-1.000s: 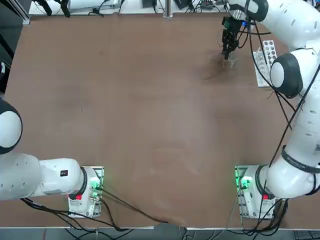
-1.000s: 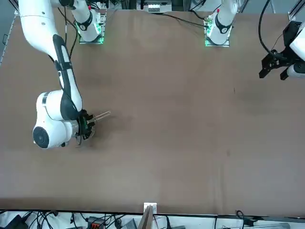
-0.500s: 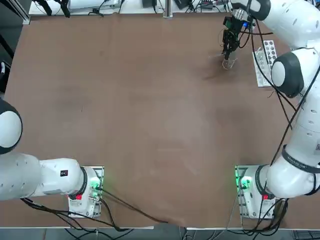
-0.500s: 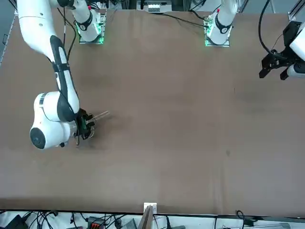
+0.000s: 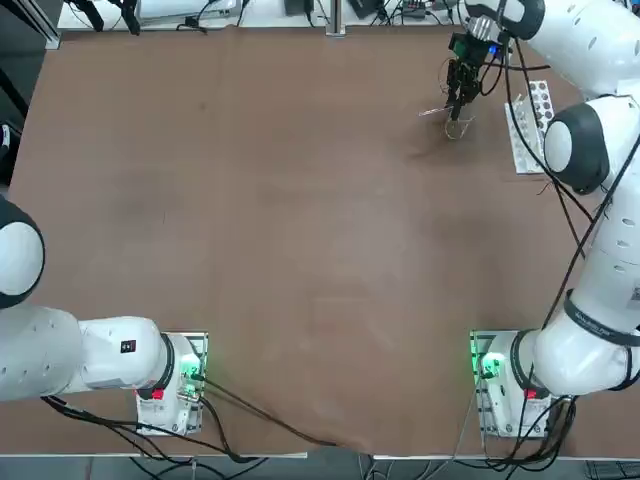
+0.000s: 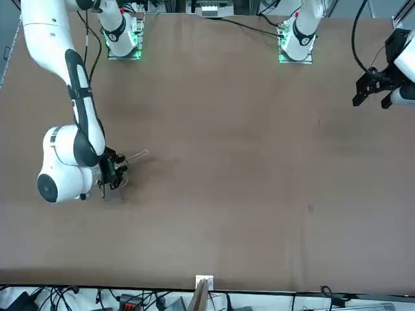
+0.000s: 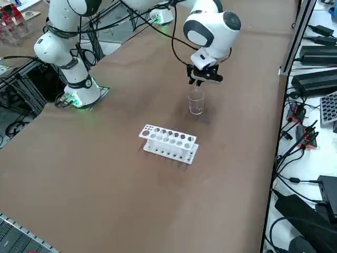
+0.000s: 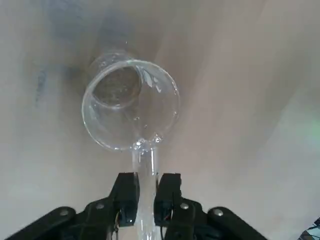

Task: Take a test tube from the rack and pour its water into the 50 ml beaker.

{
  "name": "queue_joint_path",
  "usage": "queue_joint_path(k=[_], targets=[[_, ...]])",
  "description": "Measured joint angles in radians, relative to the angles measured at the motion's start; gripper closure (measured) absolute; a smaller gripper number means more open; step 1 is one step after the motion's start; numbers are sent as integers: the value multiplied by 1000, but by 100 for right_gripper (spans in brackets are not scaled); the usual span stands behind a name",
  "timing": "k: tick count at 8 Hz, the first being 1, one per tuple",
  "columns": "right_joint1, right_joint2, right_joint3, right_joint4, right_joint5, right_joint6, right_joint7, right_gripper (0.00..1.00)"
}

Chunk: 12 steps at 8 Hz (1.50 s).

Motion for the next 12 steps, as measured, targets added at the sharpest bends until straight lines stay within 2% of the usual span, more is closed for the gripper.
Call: queue_joint_path(k=[2, 4, 6, 8, 12], targets=[[0, 0, 0, 2, -5, 1, 23, 78], [4, -5, 0, 11, -77, 1, 96, 78], [40, -16, 1, 23, -210, 1, 202, 78], [108, -26, 2, 43, -363, -23, 311, 78], [160, -39, 0, 122, -650, -163, 370, 78]])
